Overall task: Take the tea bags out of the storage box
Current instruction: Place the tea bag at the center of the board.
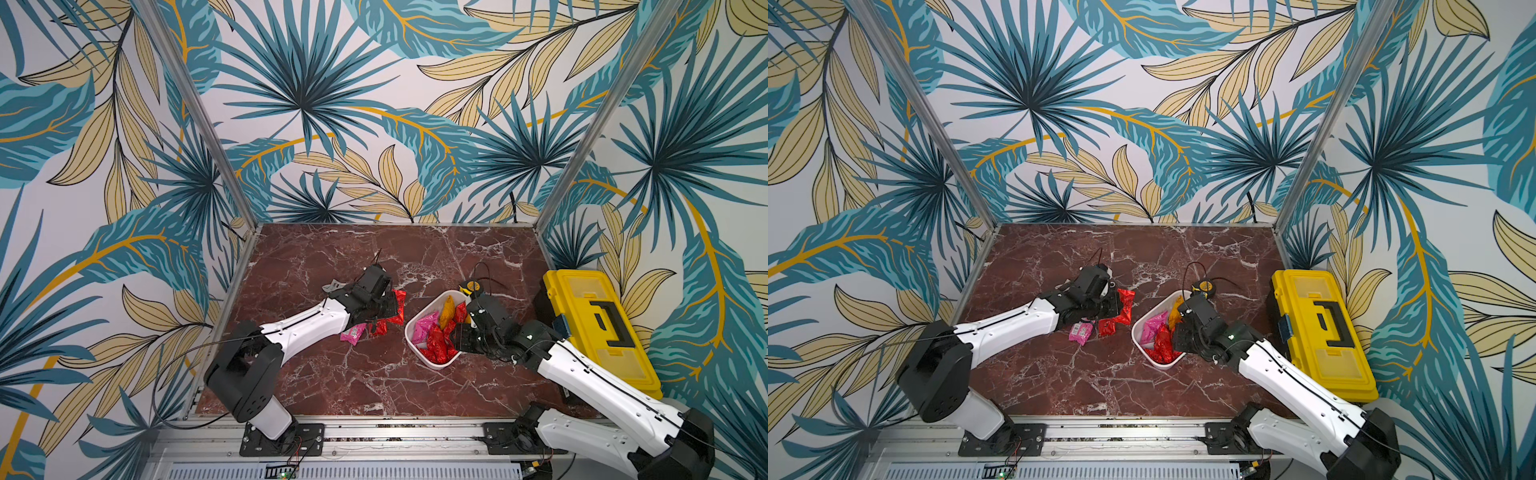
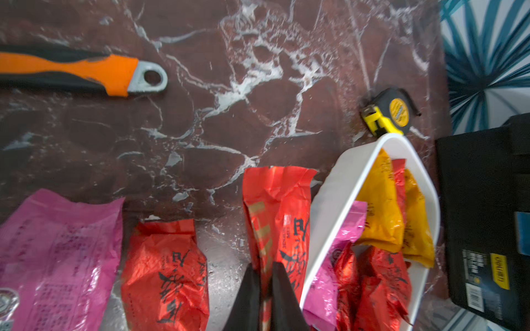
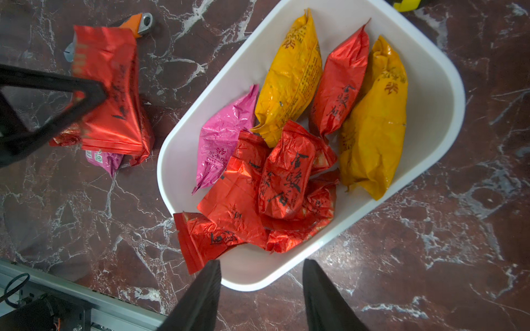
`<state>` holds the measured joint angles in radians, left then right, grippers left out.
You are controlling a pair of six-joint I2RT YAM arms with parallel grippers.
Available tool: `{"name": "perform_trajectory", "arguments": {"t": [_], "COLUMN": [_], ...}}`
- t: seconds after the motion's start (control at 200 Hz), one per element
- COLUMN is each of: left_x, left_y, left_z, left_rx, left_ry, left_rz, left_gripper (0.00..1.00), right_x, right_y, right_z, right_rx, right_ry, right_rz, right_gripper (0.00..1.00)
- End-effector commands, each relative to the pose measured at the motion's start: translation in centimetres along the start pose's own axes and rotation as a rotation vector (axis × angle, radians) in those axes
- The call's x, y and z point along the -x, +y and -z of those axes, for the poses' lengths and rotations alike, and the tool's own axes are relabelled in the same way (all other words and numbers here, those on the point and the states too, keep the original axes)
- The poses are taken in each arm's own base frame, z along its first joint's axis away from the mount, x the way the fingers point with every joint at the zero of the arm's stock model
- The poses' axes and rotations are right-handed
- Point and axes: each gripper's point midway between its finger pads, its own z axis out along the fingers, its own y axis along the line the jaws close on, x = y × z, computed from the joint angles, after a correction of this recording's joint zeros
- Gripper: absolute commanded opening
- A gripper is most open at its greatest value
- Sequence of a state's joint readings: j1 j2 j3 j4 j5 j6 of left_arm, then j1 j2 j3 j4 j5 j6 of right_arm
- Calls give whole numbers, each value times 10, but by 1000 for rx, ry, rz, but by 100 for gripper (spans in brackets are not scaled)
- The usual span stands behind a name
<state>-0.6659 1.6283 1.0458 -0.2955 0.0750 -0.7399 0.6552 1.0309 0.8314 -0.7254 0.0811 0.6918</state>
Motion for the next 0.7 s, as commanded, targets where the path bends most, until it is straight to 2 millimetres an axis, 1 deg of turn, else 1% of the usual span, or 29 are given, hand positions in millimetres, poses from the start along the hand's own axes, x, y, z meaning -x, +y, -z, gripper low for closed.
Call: {"name": "perform_trajectory", "arguments": {"t": [0.0, 0.11, 0.17, 0.235, 0.31, 0.371, 0.461, 0.566, 0.696], "left_x": [3, -4, -8, -9, -8, -4, 5, 19, 36], "left_y": [-1, 7, 11, 11, 9, 4, -4, -18, -38], "left_z": [-21, -42, -49, -53, -50, -44, -30, -5, 35], "left_rx": [-4, 29, 40, 40, 30, 18, -5, -47, -131], "left_ry": [7, 45, 60, 66, 59, 45, 14, -43, -137], "left_rz": [-37, -37, -31, -29, -29, -33, -40, -43, -19], "left_gripper": [12, 15, 18, 25, 35, 44, 52, 53, 54], "right_x": [3, 2, 2, 0, -1, -3, -4, -7, -11], "right_y": [5, 5, 5, 5, 6, 8, 13, 20, 26], "right_z": [2, 1, 0, -1, -3, -5, -8, -11, -17], "right_rx": [19, 20, 19, 19, 21, 26, 40, 43, 13], "right_ry": [-10, -4, 1, 9, 19, 33, 53, 76, 103], "right_rz": [-4, -2, -1, 3, 8, 19, 41, 85, 152], "right_gripper": [52, 52, 52, 52, 52, 52, 53, 56, 59]}}
